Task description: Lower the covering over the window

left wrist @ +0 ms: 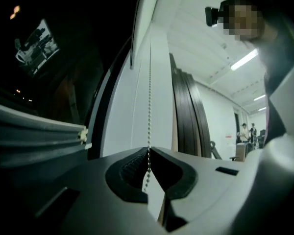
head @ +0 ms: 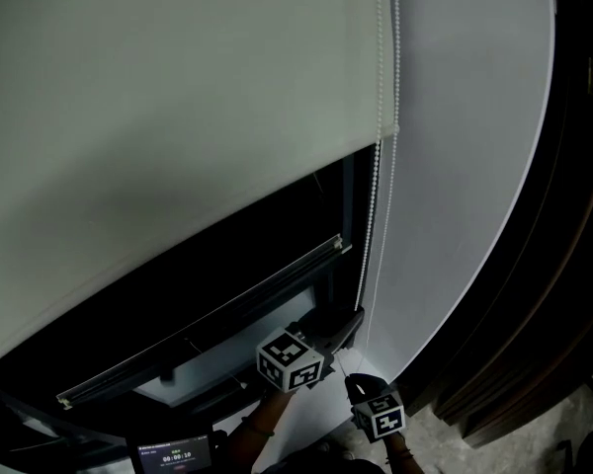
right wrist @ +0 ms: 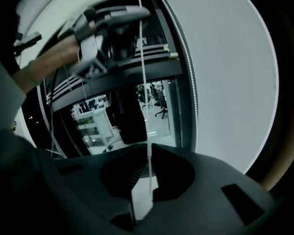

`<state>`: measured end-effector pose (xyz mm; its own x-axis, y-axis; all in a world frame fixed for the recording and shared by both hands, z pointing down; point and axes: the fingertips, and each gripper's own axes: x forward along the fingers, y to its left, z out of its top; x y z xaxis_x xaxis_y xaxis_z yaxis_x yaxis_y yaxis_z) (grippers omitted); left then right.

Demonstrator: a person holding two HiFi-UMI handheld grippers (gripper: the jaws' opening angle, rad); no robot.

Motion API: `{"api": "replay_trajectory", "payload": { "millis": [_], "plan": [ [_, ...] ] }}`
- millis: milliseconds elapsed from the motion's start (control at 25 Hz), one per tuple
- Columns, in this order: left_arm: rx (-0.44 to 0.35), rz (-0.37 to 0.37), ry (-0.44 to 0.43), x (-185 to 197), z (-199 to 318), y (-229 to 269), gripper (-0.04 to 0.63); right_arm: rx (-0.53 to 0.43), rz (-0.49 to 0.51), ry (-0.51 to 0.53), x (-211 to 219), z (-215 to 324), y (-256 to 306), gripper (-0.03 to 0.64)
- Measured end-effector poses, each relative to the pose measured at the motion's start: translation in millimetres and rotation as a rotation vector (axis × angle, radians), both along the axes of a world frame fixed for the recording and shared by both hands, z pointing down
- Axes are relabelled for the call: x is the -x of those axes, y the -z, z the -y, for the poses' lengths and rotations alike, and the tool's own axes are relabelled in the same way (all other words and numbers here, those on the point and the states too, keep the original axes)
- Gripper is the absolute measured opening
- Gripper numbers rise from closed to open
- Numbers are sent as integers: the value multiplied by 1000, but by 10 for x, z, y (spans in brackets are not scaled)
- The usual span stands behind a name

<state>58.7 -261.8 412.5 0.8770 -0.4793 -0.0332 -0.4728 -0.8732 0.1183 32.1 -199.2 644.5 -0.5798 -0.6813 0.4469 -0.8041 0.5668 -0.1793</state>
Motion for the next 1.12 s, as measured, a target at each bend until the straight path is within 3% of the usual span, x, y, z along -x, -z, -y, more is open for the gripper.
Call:
{"api": "replay_trajectory", "payload": {
  "millis": [160, 200, 320, 400, 520, 680, 880, 920, 960, 1120],
  "plan": [
    [188, 61, 31, 148, 3, -861, 12, -150, 119, -32, -110, 145, 696, 20],
    [225, 104, 34, 167, -32, -1071, 12, -201, 184, -37, -157, 180, 954, 24],
    [335, 329, 15, 187, -225, -1800, 12, -343, 398, -25, -282, 246, 1877, 86],
    [421, 417, -3, 219, -411, -2250, 12, -422, 438, 14, -299, 265, 2389, 106],
    [514, 436, -5, 282, -650, -2622, 12, -513, 373, 113, -164, 268, 2877, 114],
    [532, 446, -21, 231, -746, -2691, 12, -607, 363, 212, 62, 251, 3351, 114],
    [550, 420, -25, 217, -756, -2761, 12, -675, 316, 160, 113, 465, 3590, 111],
    [551, 412, -22, 218, -757, -2772, 12, -676, 319, 150, 104, 492, 3609, 64],
    [551, 405, -18, 222, -753, -2774, 12, -670, 340, 148, 97, 501, 3621, 25],
    [556, 358, -37, 249, -780, -2752, 13, -616, 552, 151, 26, 462, 3637, 20]
  ]
}}
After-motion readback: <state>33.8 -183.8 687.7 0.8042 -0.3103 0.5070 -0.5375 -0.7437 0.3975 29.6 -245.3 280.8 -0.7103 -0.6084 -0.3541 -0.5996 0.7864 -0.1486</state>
